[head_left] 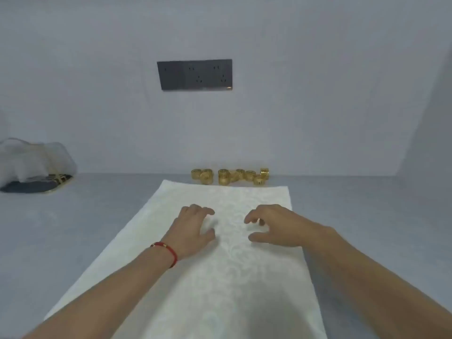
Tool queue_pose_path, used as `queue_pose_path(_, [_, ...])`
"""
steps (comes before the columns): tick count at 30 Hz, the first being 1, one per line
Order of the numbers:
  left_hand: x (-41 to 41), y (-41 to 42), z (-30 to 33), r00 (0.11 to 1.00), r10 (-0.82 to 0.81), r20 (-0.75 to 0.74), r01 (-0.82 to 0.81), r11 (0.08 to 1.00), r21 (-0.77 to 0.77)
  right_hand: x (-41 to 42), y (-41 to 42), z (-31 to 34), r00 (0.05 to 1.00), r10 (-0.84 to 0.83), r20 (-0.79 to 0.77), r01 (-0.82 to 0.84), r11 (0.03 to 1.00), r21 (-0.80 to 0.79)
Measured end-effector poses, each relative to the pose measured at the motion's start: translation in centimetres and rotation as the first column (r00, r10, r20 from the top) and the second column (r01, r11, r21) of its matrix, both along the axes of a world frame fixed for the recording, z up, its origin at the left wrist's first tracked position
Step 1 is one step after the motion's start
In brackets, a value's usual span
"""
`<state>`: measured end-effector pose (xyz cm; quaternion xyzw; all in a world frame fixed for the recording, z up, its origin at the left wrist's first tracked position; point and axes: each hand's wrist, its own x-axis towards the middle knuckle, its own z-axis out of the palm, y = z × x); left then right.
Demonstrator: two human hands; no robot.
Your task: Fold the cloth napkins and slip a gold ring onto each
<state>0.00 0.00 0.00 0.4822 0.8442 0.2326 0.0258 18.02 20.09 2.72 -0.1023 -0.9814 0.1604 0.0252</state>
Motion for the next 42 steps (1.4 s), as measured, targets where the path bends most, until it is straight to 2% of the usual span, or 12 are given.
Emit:
queue_pose_path(3, [3.1, -3.4, -3.1, 0.983, 0.037, -0.181, -0.029, 0.999, 0.044, 3.5, -3.2, -2.9, 0.999, -0.033, -0.024, 0.032, 0.999, -0.018])
queue_pose_path(7, [5.7, -7.2, -5.9, 0.996, -0.003, -0.093, 0.014, 0.993, 0.116, 7.8, -7.0, -5.1, 0.997, -0.06, -0.044, 0.055, 0.994, -0.099])
queue_pose_path(13, [6.8, -8.9, -7.4, 0.988, -0.125, -0.096, 0.133, 0.987, 0.089, 9.1, -9.2, -7.1, 0.996, -0.072, -0.06, 0.058, 0.977, -0.205])
queue_pose_path(17, [6.6, -9.1, -5.6, 0.985, -0.164, -0.061, 0.161, 0.986, -0.041, 8.0, -8.8, -6.4, 0.993, -0.116, -0.022, 0.106, 0.957, -0.269])
queue_pose_path(19, [6.7, -9.4, -3.8, 0.974, -0.227, -0.012, 0.222, 0.962, -0.158, 6.9, -8.4, -5.6, 0.991, -0.129, -0.045, 0.116, 0.966, -0.233])
queue_pose_path(22, [6.4, -9.4, -2.1, 0.975, -0.215, 0.048, 0.22, 0.944, -0.247, 5.2, -8.0, -5.6, 0.956, -0.213, -0.204, 0.187, 0.973, -0.136])
queue_pose_path(25, [4.9, -8.8, -2.3, 0.986, -0.164, 0.004, 0.163, 0.973, -0.162, 5.4, -8.2, -6.2, 0.981, -0.155, -0.118, 0.148, 0.987, -0.07])
queue_pose_path(28, [3.5, -9.0, -2.5, 0.981, -0.16, 0.107, 0.164, 0.986, -0.028, 6.9, -6.1, -6.6, 0.994, -0.106, 0.015, 0.106, 0.994, -0.003])
queue_pose_path(30, [3.1, -9.2, -2.6, 0.981, -0.159, 0.112, 0.161, 0.987, -0.01, 7.4, -3.5, -7.6, 0.981, -0.164, -0.106, 0.168, 0.985, 0.03])
queue_pose_path(33, [3.0, -9.0, -2.9, 0.981, -0.157, 0.115, 0.16, 0.987, -0.018, 7.0, -1.4, -8.4, 0.92, -0.27, -0.285, 0.265, 0.963, -0.054])
queue_pose_path(37, [3.3, -8.4, -3.3, 0.974, -0.225, 0.034, 0.228, 0.963, -0.141, 7.9, -1.4, -7.6, 0.908, -0.243, -0.342, 0.233, 0.97, -0.073])
queue_pose_path(42, [4.2, -6.5, -2.9, 0.972, -0.234, -0.034, 0.228, 0.966, -0.121, 12.4, -1.4, -7.1, 0.952, -0.184, -0.247, 0.234, 0.952, 0.196])
